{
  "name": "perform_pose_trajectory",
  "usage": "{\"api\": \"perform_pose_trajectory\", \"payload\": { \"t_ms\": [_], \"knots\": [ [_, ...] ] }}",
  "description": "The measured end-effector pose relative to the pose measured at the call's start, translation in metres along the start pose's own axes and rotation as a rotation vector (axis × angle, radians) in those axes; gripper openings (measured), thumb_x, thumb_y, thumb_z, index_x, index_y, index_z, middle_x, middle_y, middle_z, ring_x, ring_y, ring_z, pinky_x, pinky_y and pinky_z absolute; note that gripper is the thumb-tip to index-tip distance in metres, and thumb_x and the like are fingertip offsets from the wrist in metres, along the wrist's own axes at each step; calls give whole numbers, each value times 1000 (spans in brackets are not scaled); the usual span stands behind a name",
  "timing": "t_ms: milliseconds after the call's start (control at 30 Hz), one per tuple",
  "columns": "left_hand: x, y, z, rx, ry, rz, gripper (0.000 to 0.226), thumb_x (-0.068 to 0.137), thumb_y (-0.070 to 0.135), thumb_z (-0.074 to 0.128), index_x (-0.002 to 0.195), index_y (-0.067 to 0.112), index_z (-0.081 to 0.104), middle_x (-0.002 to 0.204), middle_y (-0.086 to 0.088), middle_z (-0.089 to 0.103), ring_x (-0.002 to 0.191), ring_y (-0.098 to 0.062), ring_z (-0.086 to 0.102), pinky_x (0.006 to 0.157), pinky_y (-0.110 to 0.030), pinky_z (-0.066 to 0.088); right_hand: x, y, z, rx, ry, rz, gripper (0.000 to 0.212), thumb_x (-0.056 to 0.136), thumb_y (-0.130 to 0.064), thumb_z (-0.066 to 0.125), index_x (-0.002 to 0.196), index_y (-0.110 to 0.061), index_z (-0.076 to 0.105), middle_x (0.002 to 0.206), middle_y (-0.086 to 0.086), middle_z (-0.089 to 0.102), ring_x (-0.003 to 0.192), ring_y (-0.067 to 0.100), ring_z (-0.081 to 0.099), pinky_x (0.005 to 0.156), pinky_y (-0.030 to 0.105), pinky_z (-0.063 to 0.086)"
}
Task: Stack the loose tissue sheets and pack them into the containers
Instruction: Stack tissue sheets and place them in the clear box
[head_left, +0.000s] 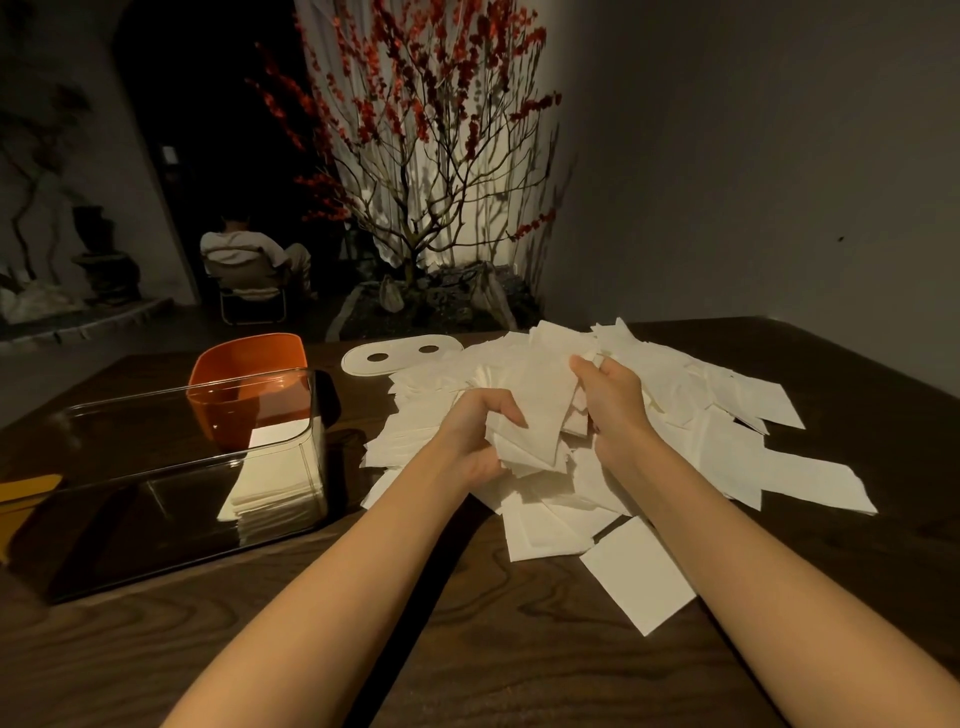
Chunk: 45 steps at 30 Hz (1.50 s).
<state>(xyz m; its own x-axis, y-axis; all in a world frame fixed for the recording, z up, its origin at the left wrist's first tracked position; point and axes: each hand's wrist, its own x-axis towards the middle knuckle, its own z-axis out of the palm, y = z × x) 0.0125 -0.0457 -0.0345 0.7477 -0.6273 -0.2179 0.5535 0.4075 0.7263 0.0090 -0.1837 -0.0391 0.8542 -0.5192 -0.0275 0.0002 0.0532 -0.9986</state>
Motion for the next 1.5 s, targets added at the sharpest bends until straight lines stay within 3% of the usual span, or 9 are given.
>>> {"api": "perform_pose_trajectory", "payload": {
  "t_ms": [167, 300, 500, 733, 833, 1033, 1267, 1400, 1500],
  "knots": [
    [0, 4, -11, -86, 37, 51, 31, 78, 4, 33, 99, -3, 55, 89, -21, 60, 85, -35, 55, 89, -42, 42, 7, -2, -11, -9, 58, 27, 26, 98, -33, 51, 122, -24, 51, 117, 6, 59, 102, 24, 58, 89, 45, 53],
    [2, 8, -15, -180, 88, 107, 27, 86, 18, 48, 106, 0, 53, 97, -23, 62, 87, -34, 58, 82, -44, 46, 2, -10, -9, 18, -21, 11, 40, 97, -32, 53, 136, -28, 45, 123, 2, 55, 105, 22, 56, 84, 38, 54],
    [12, 5, -21, -164, 110, 100, 21, 84, 15, 46, 99, 4, 54, 102, -19, 61, 102, -37, 55, 107, -51, 37, -12, -14, 0, 128, -262, -3, 38, 99, -22, 51, 136, -23, 46, 125, 2, 56, 106, 20, 57, 89, 37, 53],
    [17, 3, -12, -171, 35, 141, 55, 91, 53, 52, 124, 10, 61, 125, -19, 62, 115, -37, 57, 100, -50, 42, -16, -8, 6, -74, -312, -13, 27, 100, -19, 47, 127, -18, 50, 118, 4, 60, 102, 21, 60, 92, 40, 53],
    [12, 0, -6, -100, 34, 152, 31, 91, 32, 58, 89, 6, 74, 92, -17, 71, 94, -33, 63, 89, -46, 47, -17, -6, 9, -143, -299, -38, 18, 100, -20, 48, 118, -22, 48, 118, 5, 59, 100, 21, 60, 86, 37, 54],
    [12, -1, -7, 13, 88, 93, 12, 80, 1, 50, 77, 7, 59, 72, -10, 61, 74, -26, 59, 70, -36, 50, -20, -6, 11, -207, -256, -100, 30, 100, -23, 47, 130, -21, 46, 119, 0, 54, 100, 18, 56, 76, 28, 52],
    [14, -3, -10, -12, 89, 57, 11, 74, -1, 46, 76, 9, 51, 71, -10, 56, 74, -27, 55, 76, -38, 47, -17, -7, 7, -269, -233, -244, 32, 99, -23, 49, 130, -15, 54, 121, -5, 55, 100, 9, 54, 81, 23, 49],
    [12, -2, -10, 36, 65, 13, 39, 66, 2, 54, 105, 7, 54, 100, -14, 57, 99, -32, 55, 94, -42, 46, -14, -4, 8, -264, -141, -253, 36, 95, -27, 56, 130, -17, 56, 114, -7, 56, 104, 14, 53, 85, 28, 50],
    [12, -1, -9, 59, 43, 15, 49, 63, 4, 57, 112, 8, 53, 109, -15, 56, 104, -33, 54, 100, -44, 43, -10, -1, 7, -286, -93, -288, 27, 94, -27, 58, 119, -18, 62, 109, -6, 59, 96, 14, 56, 68, 23, 52]
  ]
}}
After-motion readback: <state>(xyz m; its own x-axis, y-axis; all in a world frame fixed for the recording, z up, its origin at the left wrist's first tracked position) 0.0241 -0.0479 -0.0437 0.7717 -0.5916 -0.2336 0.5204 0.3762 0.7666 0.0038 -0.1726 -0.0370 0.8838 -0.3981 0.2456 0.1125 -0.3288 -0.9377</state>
